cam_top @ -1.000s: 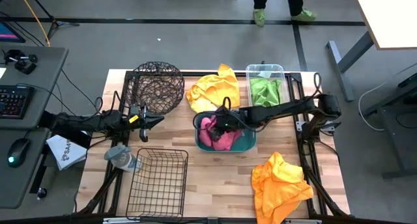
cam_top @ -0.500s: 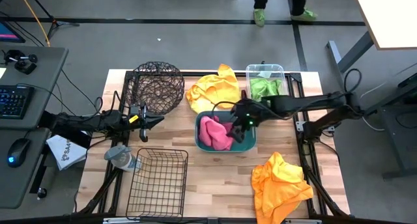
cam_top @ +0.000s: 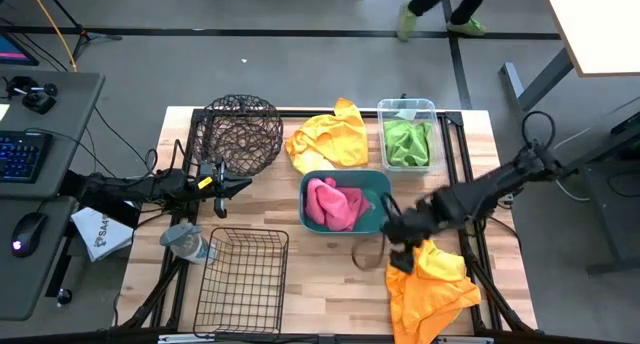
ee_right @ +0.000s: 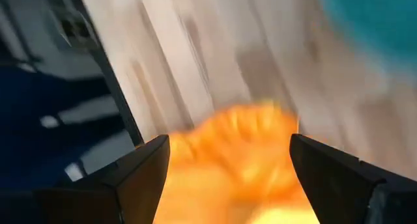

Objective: Sort microfiber towel by color & place in baskets
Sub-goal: Put the orange microfiber cloth into the top black wire basket

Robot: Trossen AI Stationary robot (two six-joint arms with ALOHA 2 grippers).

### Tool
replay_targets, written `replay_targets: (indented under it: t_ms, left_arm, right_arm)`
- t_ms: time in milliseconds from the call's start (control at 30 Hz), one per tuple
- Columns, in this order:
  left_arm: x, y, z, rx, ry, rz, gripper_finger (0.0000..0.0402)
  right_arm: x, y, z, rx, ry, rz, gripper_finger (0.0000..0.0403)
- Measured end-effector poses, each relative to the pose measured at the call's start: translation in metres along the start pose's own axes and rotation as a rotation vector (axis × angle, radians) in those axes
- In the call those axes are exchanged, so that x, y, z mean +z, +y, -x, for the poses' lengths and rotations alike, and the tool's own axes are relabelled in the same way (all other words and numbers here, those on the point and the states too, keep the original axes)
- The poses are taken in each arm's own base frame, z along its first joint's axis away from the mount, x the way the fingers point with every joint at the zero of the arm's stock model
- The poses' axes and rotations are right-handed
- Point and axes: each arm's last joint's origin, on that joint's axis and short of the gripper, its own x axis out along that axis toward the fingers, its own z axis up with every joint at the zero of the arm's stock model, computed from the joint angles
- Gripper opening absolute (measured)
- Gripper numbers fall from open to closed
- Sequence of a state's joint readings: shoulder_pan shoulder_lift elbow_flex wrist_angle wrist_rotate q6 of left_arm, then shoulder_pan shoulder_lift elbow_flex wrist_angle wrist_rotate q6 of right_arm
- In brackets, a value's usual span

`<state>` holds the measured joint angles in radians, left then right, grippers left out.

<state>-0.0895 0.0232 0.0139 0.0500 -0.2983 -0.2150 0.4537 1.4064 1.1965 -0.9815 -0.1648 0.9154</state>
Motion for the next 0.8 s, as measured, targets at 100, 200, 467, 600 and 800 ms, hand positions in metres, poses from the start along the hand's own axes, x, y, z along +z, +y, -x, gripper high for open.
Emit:
replay_targets:
  t_ms: [100, 200, 467, 600, 800]
  left_arm:
    - [0.000, 0.000, 0.000, -0.001, 0.000, 0.000, 0.0000]
    - [0.000, 0.000, 0.000, 0.000, 0.000, 0.000, 0.0000]
    - [0.000, 0.000, 0.000, -0.001, 0.000, 0.000, 0.0000]
    - [0.000, 0.000, 0.000, 0.000, 0.000, 0.000, 0.0000]
    - [0.000, 0.000, 0.000, 0.000, 0.000, 0.000, 0.0000]
  right_arm:
    - [-0.028, 0.011, -0.013, -0.095, 0.102, -0.059, 0.0312]
    - [-0.055, 0.017, -0.024, -0.226, 0.182, -0.141, 0.0312]
    - [-0.094, 0.027, -0.058, -0.465, 0.231, -0.170, 0.0312]
    - [-0.099, 0.030, -0.077, -0.529, 0.206, -0.107, 0.0299]
    - [-0.100, 0.037, -0.063, -0.534, 0.186, -0.022, 0.0084]
